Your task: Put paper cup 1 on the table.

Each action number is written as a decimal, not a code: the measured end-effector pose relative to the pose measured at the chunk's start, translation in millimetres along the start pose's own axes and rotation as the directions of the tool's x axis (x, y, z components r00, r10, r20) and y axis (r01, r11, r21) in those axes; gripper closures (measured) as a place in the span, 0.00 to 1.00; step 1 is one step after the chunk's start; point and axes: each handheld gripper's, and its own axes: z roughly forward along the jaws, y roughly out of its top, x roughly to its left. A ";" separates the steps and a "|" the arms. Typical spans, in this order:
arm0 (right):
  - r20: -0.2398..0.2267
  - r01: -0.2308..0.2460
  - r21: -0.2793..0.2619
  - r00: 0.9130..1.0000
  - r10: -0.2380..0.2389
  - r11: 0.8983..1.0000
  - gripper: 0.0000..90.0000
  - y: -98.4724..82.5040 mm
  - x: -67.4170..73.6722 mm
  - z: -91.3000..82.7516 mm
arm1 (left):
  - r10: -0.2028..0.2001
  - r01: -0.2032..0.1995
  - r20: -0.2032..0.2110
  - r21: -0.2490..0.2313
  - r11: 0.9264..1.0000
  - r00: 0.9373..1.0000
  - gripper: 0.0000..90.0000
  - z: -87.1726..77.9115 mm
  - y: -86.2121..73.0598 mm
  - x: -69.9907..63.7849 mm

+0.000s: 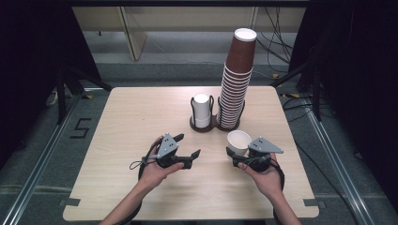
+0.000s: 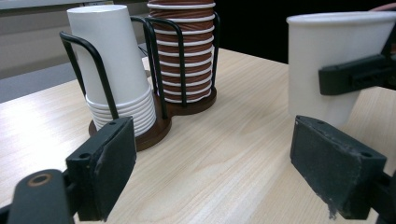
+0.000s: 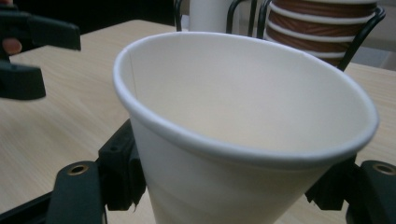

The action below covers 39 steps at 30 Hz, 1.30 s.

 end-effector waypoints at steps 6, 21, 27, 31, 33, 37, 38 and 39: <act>0.042 0.002 0.027 0.999 -0.003 1.000 0.31 -15.1 -3.3 -8.9 | -0.007 0.007 -0.011 -0.006 1.000 1.000 0.16 -2.3 -0.9 1.0; 0.066 0.003 0.099 0.998 -0.010 0.995 0.31 -36.7 -8.3 -8.1 | -0.010 0.010 -0.027 -0.013 1.000 1.000 0.16 -6.9 -0.6 2.9; 0.066 0.037 0.100 0.997 -0.044 0.994 0.31 -38.2 -12.0 -5.8 | -0.008 0.008 -0.028 -0.012 1.000 1.000 0.16 -6.5 -0.4 3.8; 0.077 0.029 0.092 0.996 -0.036 0.995 0.30 -40.0 -10.2 -6.2 | -0.006 0.006 -0.023 -0.019 1.000 1.000 0.16 -5.3 1.8 2.6; 0.068 0.023 0.106 0.997 -0.030 0.994 0.30 -40.7 -9.4 -6.9 | -0.004 0.003 -0.021 -0.018 1.000 1.000 0.16 -4.7 3.1 2.4; 0.076 0.046 0.116 0.996 -0.055 0.992 0.28 -42.6 -10.0 -7.4 | -0.002 0.002 -0.016 -0.019 1.000 1.000 0.16 -2.3 4.6 2.7; 0.076 0.083 0.111 0.993 -0.091 0.990 0.25 -42.6 -11.7 -7.1 | -0.001 0.001 -0.015 -0.018 1.000 1.000 0.16 -1.6 4.8 2.9; 0.075 0.071 0.114 0.994 -0.080 0.991 0.21 -43.1 -10.8 -7.2 | -0.003 0.003 -0.014 -0.021 1.000 1.000 0.16 -0.6 5.0 3.0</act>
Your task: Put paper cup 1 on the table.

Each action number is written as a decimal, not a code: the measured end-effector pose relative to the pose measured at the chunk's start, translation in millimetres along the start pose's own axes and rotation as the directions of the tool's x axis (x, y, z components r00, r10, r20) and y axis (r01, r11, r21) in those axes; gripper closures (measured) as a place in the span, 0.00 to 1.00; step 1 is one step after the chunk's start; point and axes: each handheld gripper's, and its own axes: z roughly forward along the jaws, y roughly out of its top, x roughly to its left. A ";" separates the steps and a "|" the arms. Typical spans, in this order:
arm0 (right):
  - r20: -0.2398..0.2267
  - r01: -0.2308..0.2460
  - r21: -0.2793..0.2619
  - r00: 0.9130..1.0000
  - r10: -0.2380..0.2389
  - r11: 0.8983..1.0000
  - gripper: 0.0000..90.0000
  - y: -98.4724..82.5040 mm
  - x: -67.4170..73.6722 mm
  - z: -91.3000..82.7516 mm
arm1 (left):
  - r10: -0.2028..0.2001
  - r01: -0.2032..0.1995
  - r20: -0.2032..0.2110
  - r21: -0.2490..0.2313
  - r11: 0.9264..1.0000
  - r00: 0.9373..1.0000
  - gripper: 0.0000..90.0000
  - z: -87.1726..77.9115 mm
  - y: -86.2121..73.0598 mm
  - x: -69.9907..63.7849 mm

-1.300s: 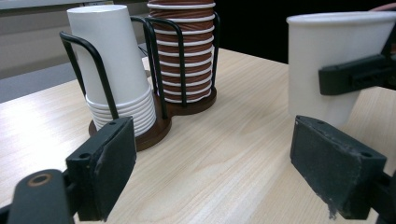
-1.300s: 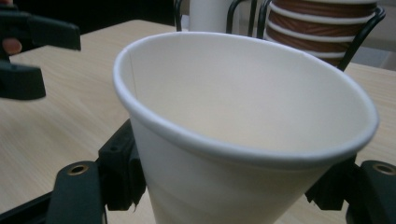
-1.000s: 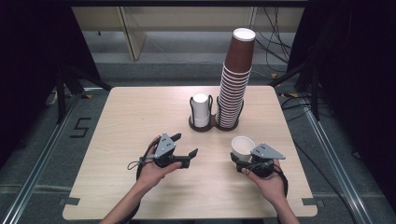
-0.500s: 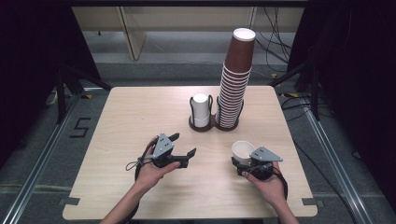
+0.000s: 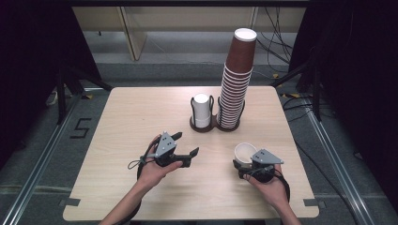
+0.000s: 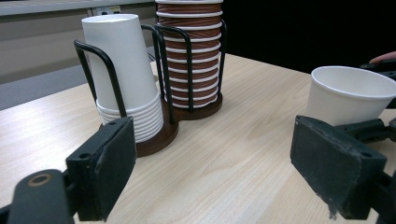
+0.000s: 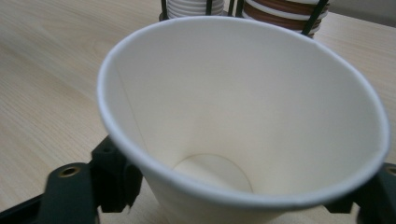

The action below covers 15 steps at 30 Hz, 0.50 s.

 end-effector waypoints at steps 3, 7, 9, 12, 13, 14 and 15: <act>-0.014 -0.065 0.046 0.998 0.066 0.997 0.08 -1.0 5.0 -0.5 | -0.001 0.001 0.003 0.002 1.000 1.000 0.16 3.0 0.7 0.6; -0.012 -0.004 0.031 1.000 0.005 1.000 0.00 -0.9 -0.7 0.7 | -0.001 0.001 0.010 -0.007 1.000 1.000 0.15 7.3 2.9 1.0; -0.016 -0.044 0.033 0.999 0.044 0.999 0.00 -0.2 -0.9 -1.6 | -0.003 0.003 0.019 -0.018 1.000 1.000 0.15 10.6 4.3 1.2; -0.021 -0.062 0.022 0.998 0.063 0.998 0.00 1.2 -1.2 -7.4 | 0.004 -0.003 0.027 -0.015 1.000 1.000 0.14 14.3 7.9 1.7; -0.025 -0.082 0.015 0.996 0.082 0.997 0.00 1.6 0.6 -9.2 | 0.004 -0.003 0.029 -0.018 1.000 1.000 0.13 16.0 9.0 2.4; -0.025 -0.064 0.003 0.998 0.064 0.998 0.00 2.7 -0.9 -10.7 | 0.003 -0.003 0.028 -0.021 1.000 1.000 0.13 17.2 10.4 2.9; -0.025 -0.079 -0.001 0.997 0.079 0.997 0.00 4.0 0.6 -12.5 | 0.001 0.000 0.038 -0.024 1.000 0.999 0.12 18.7 11.9 3.2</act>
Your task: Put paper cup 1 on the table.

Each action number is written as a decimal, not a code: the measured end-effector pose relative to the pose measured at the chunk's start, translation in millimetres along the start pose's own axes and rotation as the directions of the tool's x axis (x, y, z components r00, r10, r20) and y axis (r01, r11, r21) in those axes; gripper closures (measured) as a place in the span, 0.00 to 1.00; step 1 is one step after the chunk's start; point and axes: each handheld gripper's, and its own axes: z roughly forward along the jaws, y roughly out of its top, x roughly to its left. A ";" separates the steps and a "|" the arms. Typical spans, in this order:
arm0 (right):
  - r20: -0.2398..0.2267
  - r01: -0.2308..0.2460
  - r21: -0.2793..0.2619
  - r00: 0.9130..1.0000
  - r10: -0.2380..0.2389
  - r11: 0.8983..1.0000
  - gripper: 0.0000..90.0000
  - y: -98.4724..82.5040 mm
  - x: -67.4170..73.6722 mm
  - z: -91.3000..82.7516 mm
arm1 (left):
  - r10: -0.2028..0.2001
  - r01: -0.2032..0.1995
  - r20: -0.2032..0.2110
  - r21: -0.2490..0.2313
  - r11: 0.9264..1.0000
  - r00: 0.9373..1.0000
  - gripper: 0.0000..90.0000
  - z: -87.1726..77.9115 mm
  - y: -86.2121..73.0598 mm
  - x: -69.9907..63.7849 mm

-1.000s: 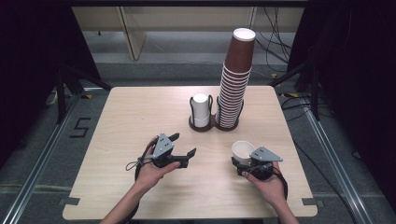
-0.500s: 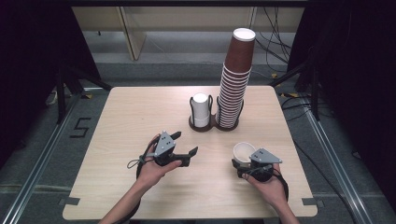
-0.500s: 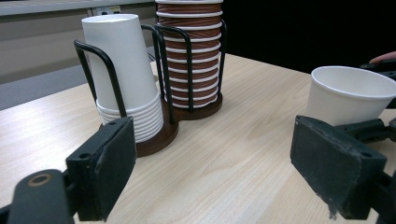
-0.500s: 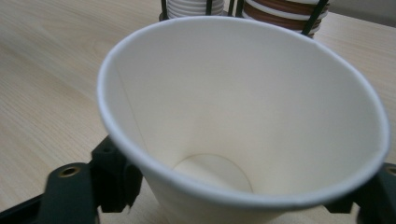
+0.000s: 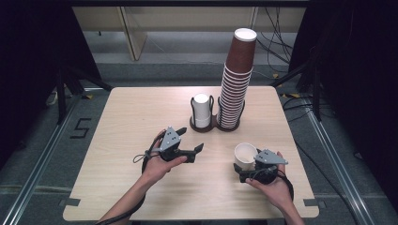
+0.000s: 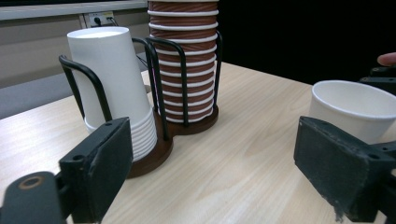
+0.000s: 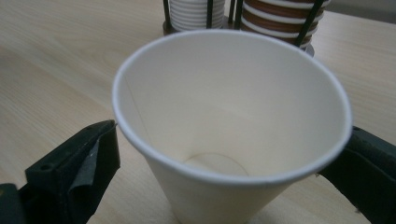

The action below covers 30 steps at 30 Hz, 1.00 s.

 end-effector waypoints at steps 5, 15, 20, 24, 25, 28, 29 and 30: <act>0.007 0.003 -0.039 1.000 -0.002 0.999 0.00 9.2 0.6 -6.3 | 0.012 -0.012 -0.007 -0.021 1.000 1.000 0.10 5.0 13.0 4.2; 0.042 0.012 -0.126 0.999 -0.007 0.992 0.00 39.5 -12.0 -16.6 | 0.032 -0.033 -0.023 -0.065 0.997 0.999 0.00 17.7 46.8 11.7; 0.038 0.005 -0.156 0.999 0.001 0.988 0.00 56.1 -18.4 -19.3 | 0.037 -0.039 -0.023 -0.075 0.996 0.999 0.00 22.8 56.7 12.2; 0.048 0.031 -0.186 0.999 -0.023 0.982 0.00 68.1 -23.6 -18.3 | 0.043 -0.045 -0.024 -0.079 0.996 0.999 0.00 28.1 65.4 12.2; 0.060 0.043 -0.189 0.998 -0.033 0.981 0.00 70.9 -24.3 -18.3 | 0.046 -0.048 -0.027 -0.081 0.996 0.999 0.00 29.2 68.4 12.0; 0.045 0.036 -0.198 0.999 -0.028 0.980 0.00 79.6 -24.6 -16.4 | 0.053 -0.056 -0.029 -0.090 0.994 0.998 0.00 31.4 77.0 10.7; 0.052 0.033 -0.183 0.998 -0.024 0.983 0.00 82.7 -24.1 -16.7 | 0.058 -0.060 -0.029 -0.093 0.994 0.998 0.00 31.9 79.7 10.4; 0.055 0.038 -0.195 0.998 -0.028 0.980 0.00 85.9 -24.2 -15.0 | 0.061 -0.064 -0.030 -0.096 0.993 0.998 0.00 32.3 82.4 10.0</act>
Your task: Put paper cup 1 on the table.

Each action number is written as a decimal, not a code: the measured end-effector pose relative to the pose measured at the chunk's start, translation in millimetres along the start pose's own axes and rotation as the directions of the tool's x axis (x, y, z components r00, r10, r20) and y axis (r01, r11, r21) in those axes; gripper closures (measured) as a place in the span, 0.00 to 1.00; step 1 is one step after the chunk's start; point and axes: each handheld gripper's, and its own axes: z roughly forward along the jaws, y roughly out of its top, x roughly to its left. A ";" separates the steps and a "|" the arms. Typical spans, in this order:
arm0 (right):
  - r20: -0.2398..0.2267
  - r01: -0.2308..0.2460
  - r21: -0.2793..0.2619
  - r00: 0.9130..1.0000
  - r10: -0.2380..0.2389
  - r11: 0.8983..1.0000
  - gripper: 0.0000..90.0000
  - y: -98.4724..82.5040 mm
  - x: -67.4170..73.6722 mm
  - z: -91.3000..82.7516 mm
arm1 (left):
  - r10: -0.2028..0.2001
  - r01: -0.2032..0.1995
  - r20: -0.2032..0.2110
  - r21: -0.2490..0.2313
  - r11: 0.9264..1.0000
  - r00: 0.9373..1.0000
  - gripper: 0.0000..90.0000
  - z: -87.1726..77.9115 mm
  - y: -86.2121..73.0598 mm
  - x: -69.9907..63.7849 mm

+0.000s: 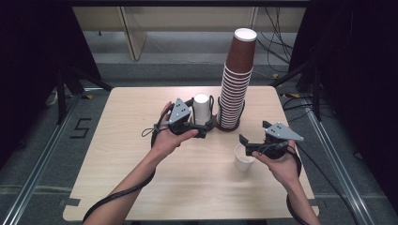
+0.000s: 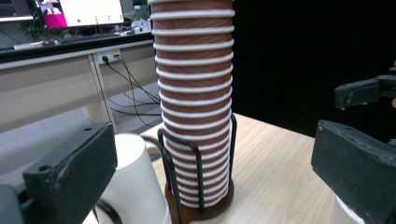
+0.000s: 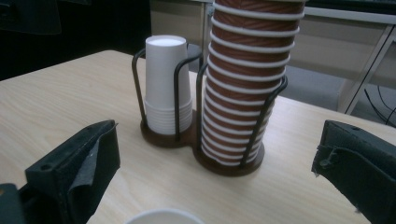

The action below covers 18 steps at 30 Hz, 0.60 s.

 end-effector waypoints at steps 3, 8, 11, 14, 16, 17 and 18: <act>0.017 0.017 -0.014 1.000 -0.017 1.000 0.00 9.5 -0.4 5.3 | 0.007 -0.007 -0.004 -0.011 1.000 1.000 0.00 1.6 8.1 1.0; 0.025 0.029 -0.012 0.999 -0.028 1.000 0.00 24.5 -1.9 16.4 | -0.003 0.003 -0.005 -0.028 1.000 1.000 0.00 6.3 19.6 3.6; 0.023 0.019 -0.017 1.000 -0.019 1.000 0.00 33.8 -3.5 23.9 | -0.007 0.007 -0.002 -0.036 0.999 1.000 0.00 9.4 24.9 4.3; 0.032 0.023 -0.019 0.999 -0.022 1.000 0.00 45.2 -7.0 31.1 | 0.000 0.000 0.001 -0.037 0.999 1.000 0.00 12.7 29.7 4.1; 0.035 0.028 -0.039 0.999 -0.026 0.999 0.00 53.7 -9.4 36.5 | 0.005 -0.005 0.001 -0.040 0.999 1.000 0.00 14.7 33.1 4.0; 0.048 0.042 -0.042 0.998 -0.040 0.998 0.00 58.3 -11.6 38.7 | 0.004 -0.004 0.002 -0.043 0.999 1.000 0.00 15.7 34.9 3.9; 0.045 0.034 -0.045 0.998 -0.032 0.998 0.00 62.7 -12.6 41.1 | 0.007 -0.006 0.001 -0.043 0.999 1.000 0.00 16.4 36.7 4.1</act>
